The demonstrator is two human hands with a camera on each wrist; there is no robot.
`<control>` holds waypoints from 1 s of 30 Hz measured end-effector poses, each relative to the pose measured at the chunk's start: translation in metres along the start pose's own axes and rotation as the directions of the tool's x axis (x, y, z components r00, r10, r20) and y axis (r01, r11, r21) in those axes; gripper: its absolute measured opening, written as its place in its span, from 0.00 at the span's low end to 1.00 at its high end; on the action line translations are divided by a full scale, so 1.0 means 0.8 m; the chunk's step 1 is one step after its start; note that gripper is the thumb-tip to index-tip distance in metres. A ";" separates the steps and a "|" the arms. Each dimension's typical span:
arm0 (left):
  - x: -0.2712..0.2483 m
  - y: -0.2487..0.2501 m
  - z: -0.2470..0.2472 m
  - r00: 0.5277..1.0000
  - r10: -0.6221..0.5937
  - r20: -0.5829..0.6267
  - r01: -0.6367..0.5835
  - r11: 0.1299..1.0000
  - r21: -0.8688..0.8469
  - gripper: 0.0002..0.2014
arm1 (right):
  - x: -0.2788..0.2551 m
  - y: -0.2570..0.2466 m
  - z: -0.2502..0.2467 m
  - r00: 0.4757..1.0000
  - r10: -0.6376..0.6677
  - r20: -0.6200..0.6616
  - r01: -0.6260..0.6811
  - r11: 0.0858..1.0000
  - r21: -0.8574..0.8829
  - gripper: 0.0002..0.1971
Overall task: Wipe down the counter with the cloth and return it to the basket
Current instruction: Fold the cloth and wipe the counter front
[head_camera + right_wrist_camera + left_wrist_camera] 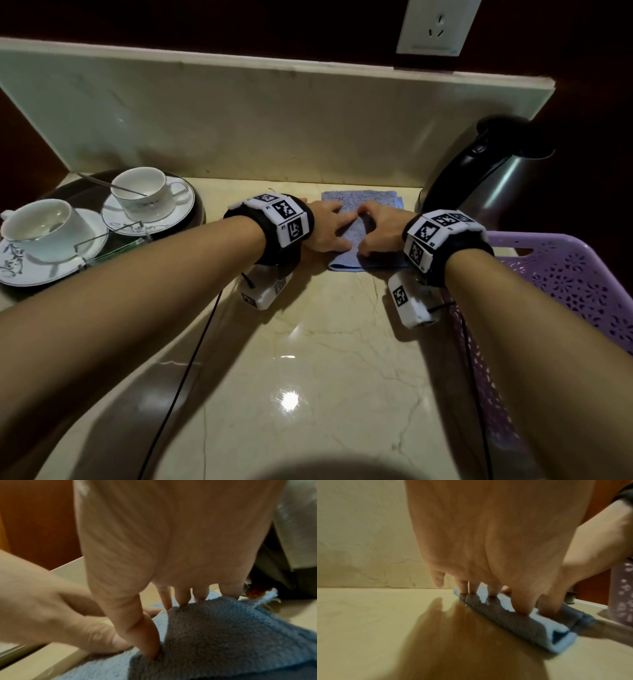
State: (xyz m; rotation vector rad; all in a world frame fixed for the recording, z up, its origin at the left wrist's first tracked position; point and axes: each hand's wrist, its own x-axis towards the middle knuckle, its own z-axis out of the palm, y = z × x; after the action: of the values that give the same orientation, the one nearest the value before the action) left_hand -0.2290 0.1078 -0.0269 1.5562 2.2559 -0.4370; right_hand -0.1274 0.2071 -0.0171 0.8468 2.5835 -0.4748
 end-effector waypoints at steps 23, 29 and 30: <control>-0.008 -0.056 -0.014 0.990 0.107 -0.090 -0.107 0.994 0.007 0.19 | 0.038 -0.023 0.010 1.000 -0.008 0.026 0.012 0.990 -0.144 0.36; -0.015 -0.071 -0.018 0.991 0.079 -0.111 -0.080 0.997 -0.012 0.16 | 0.042 -0.029 0.004 0.994 -0.104 0.041 0.109 0.979 -0.172 0.37; -0.018 -0.073 -0.019 0.991 0.076 -0.108 -0.078 0.997 -0.015 0.15 | 0.041 -0.030 0.003 0.993 -0.111 0.045 0.118 0.975 -0.186 0.37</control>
State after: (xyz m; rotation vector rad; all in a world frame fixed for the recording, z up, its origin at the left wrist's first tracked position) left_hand -0.2810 0.0829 -0.0041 1.6879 2.2628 -0.3168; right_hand -0.1666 0.2039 -0.0293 0.6228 2.6045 -0.2675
